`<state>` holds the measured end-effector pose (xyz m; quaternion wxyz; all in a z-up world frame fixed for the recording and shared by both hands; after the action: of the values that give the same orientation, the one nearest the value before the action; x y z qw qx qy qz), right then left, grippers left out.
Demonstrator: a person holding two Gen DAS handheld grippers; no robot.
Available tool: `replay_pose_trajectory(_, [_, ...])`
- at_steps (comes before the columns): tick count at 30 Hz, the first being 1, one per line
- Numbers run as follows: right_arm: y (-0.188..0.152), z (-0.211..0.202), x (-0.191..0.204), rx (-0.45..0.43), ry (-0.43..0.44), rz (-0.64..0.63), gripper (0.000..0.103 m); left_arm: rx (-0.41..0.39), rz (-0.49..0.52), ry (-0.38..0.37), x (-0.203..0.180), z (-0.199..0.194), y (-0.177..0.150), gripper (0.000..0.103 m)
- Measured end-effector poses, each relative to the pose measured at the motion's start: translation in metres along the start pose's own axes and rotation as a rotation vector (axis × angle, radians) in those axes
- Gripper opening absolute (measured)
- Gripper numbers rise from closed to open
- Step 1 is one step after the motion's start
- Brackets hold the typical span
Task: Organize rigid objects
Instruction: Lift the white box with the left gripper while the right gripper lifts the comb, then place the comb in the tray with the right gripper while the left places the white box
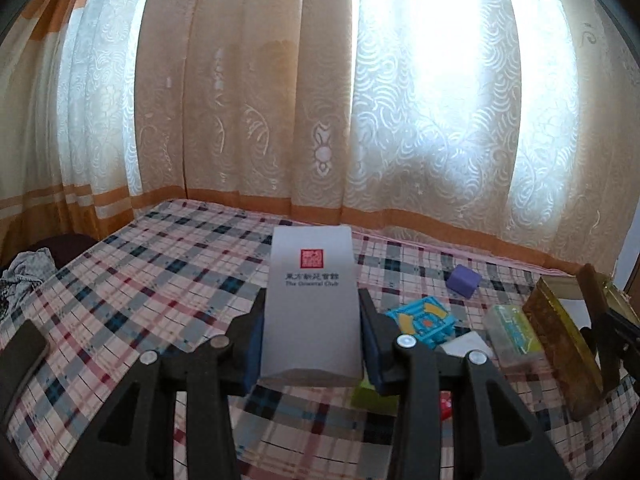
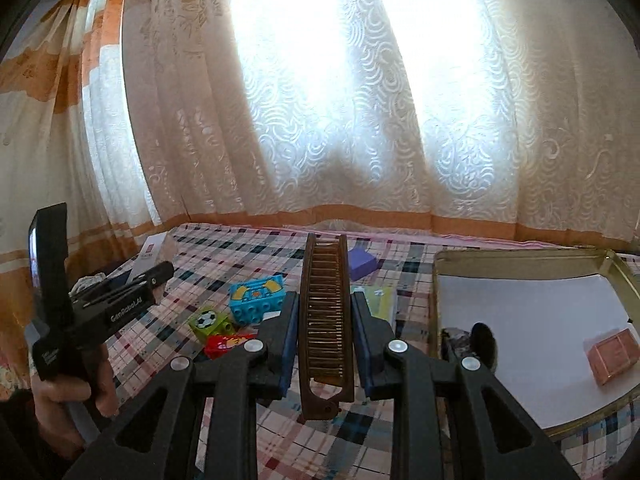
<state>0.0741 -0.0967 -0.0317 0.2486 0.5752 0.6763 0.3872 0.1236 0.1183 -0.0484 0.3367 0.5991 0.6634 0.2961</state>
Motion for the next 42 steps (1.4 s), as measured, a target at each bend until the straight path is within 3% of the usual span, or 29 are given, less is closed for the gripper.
replay_pose_trajectory(19, [0.008, -0.024, -0.043, -0.051, -0.092, 0.017, 0.027, 0.015, 0.039, -0.045, -0.071, -0.019, -0.02, 0.04])
replay_pose_trajectory(42, [0.011, -0.063, -0.16, -0.088, -0.273, 0.074, 0.028, -0.013, 0.174, -0.186, -0.216, -0.041, -0.02, 0.04])
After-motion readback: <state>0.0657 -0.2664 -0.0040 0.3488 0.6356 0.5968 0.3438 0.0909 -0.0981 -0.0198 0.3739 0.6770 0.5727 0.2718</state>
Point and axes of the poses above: each gripper's, at about its wrist camera, not at the fingertips, and z roughly the way its jaws point, x to its left, y to its top, the point moved 10 cm from there along z, roughly the way its jaws point, and after that the axes turned 10 degrees about x, right-handed, at the moved point
